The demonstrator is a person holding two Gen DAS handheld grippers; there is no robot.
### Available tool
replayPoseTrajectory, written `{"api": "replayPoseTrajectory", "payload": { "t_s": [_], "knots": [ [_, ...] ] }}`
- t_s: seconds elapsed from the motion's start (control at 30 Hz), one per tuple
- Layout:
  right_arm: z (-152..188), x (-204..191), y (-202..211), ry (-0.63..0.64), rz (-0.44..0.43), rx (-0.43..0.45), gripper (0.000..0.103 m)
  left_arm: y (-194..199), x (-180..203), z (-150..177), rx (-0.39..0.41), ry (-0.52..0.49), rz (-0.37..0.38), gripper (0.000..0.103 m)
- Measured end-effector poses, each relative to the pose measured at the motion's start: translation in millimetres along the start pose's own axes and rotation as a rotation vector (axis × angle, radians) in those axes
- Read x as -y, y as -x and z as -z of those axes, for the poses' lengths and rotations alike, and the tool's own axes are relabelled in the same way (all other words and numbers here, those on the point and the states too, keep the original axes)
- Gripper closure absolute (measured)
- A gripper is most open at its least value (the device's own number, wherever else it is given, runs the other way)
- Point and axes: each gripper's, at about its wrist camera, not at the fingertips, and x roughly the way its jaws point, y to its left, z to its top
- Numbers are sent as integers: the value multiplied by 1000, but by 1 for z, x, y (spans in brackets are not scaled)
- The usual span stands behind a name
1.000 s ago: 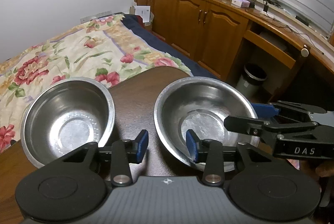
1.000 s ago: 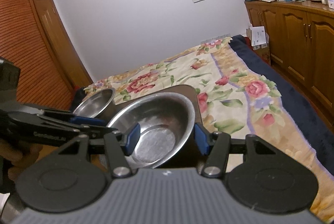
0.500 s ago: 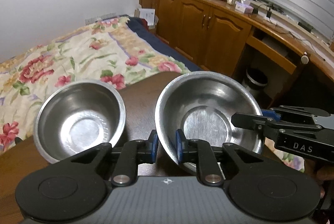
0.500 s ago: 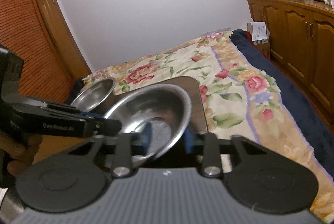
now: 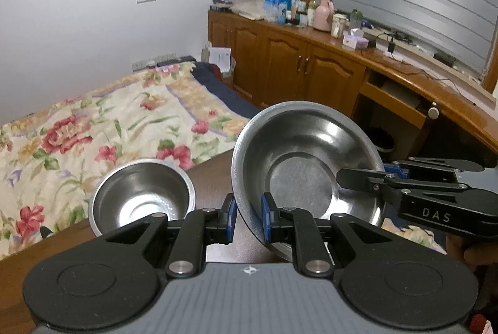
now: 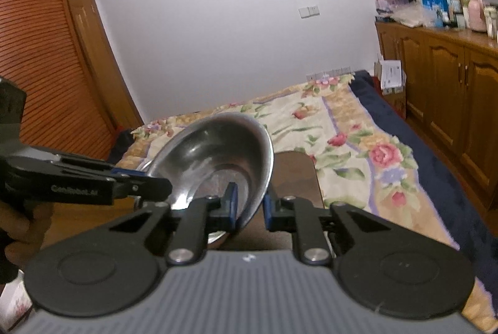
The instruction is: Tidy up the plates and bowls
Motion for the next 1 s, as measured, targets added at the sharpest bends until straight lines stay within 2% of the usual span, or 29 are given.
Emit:
{"api": "replayPoseTrajectory", "payload": {
  "t_s": [0.47,1.0],
  "knots": [
    [-13,-8,25,43,18,49,85,40,17,6,54,-15,22,83],
    [-7,-39,59,83,-20,100,85,107,26,36,117,-23,-25,83]
  ]
}}
